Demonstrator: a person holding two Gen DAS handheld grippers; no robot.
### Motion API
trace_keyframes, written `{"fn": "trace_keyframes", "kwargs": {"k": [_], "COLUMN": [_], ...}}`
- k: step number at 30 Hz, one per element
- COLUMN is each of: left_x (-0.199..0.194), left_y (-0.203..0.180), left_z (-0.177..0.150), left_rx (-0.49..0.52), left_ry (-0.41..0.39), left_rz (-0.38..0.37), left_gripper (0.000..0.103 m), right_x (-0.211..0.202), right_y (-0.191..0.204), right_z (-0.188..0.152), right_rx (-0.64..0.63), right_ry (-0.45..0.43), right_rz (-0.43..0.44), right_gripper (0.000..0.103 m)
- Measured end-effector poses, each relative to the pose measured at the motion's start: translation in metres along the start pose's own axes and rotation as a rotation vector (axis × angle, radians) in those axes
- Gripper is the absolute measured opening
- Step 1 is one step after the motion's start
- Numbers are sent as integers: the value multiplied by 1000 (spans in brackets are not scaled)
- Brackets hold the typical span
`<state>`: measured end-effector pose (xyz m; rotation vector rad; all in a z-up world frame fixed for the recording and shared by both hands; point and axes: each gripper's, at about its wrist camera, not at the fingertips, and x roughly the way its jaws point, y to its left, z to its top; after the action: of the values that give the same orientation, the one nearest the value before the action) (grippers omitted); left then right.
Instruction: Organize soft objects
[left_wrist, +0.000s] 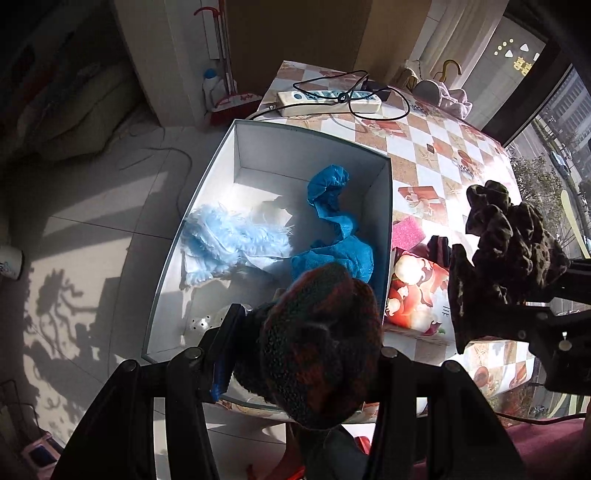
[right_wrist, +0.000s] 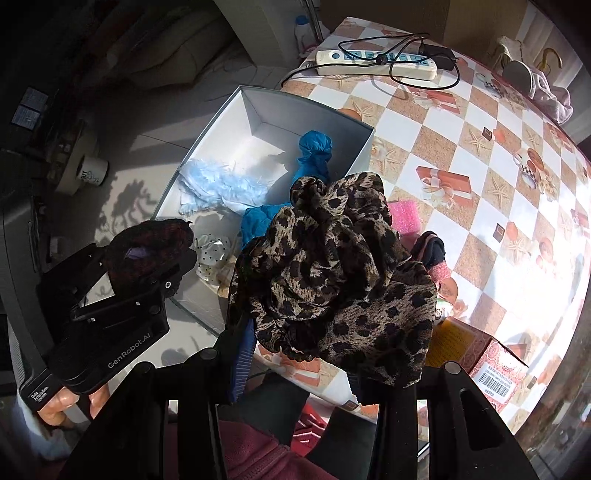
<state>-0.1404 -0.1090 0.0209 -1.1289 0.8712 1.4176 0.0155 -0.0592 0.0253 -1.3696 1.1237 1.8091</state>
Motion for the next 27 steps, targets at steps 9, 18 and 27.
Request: {"fn": "trace_keyframes", "kwargs": {"k": [9, 18, 27], "left_x": [4, 9, 15], "left_y": [5, 14, 18], "left_z": [3, 12, 15], "left_rx": [-16, -20, -17], "left_ry": [11, 8, 20], "left_rz": [5, 33, 47], "left_gripper": [55, 56, 56], "right_x": [3, 8, 20], "right_y": [12, 28, 34], "right_z": [12, 43, 64], "right_rx": [-36, -57, -46], "right_ry": [7, -4, 13], "right_rz": [-7, -5, 7], "right_gripper": [44, 44, 44]}}
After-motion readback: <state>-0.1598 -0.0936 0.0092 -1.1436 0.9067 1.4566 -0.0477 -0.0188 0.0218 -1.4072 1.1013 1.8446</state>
